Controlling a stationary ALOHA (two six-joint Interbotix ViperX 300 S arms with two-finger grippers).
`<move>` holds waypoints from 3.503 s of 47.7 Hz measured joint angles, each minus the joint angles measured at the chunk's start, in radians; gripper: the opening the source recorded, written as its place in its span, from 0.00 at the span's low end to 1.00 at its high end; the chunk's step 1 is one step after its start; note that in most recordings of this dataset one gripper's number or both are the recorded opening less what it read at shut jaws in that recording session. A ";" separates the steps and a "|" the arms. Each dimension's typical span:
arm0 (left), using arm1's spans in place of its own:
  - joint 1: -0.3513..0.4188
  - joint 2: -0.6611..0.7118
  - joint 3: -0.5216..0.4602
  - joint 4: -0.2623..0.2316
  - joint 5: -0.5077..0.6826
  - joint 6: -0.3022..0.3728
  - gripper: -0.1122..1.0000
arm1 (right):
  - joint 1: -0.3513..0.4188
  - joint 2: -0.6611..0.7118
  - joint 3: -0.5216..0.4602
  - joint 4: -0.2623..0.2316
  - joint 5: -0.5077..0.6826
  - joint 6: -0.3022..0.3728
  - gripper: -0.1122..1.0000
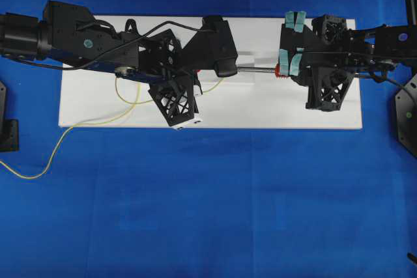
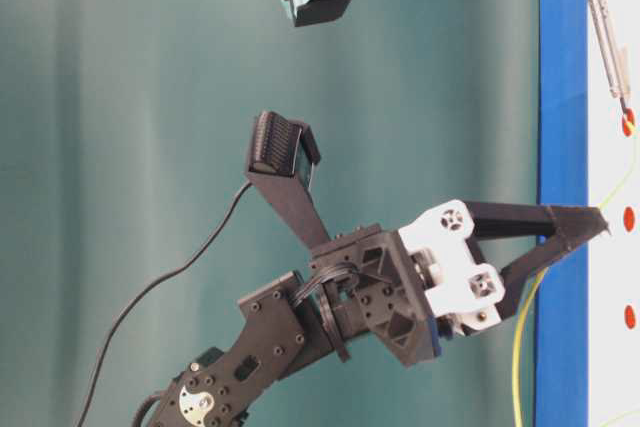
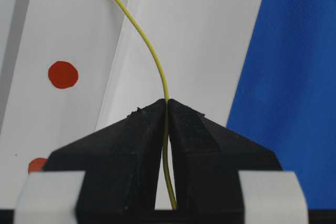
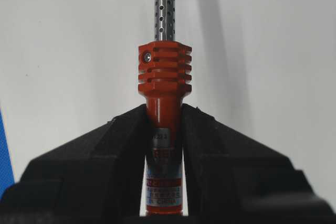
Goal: Touch the tip of the soldering iron to the tip of the solder at the mark.
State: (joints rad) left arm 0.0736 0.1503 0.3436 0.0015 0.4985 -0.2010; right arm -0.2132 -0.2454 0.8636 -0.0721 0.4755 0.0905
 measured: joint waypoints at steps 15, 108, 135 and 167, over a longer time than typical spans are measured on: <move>0.002 0.000 0.000 0.000 0.002 0.000 0.12 | 0.000 0.000 0.000 -0.003 0.002 0.000 0.16; 0.003 0.000 0.000 -0.002 0.002 0.005 0.12 | 0.000 0.000 0.000 -0.005 0.000 0.000 0.16; 0.002 0.000 0.000 0.000 0.002 0.006 0.12 | 0.000 0.002 0.000 -0.005 0.000 0.002 0.16; -0.037 -0.287 0.255 0.000 -0.124 0.002 0.12 | 0.000 0.002 0.000 -0.005 -0.008 0.000 0.16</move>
State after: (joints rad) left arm 0.0368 -0.1365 0.5983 0.0015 0.3743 -0.1994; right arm -0.2132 -0.2439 0.8636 -0.0767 0.4679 0.0905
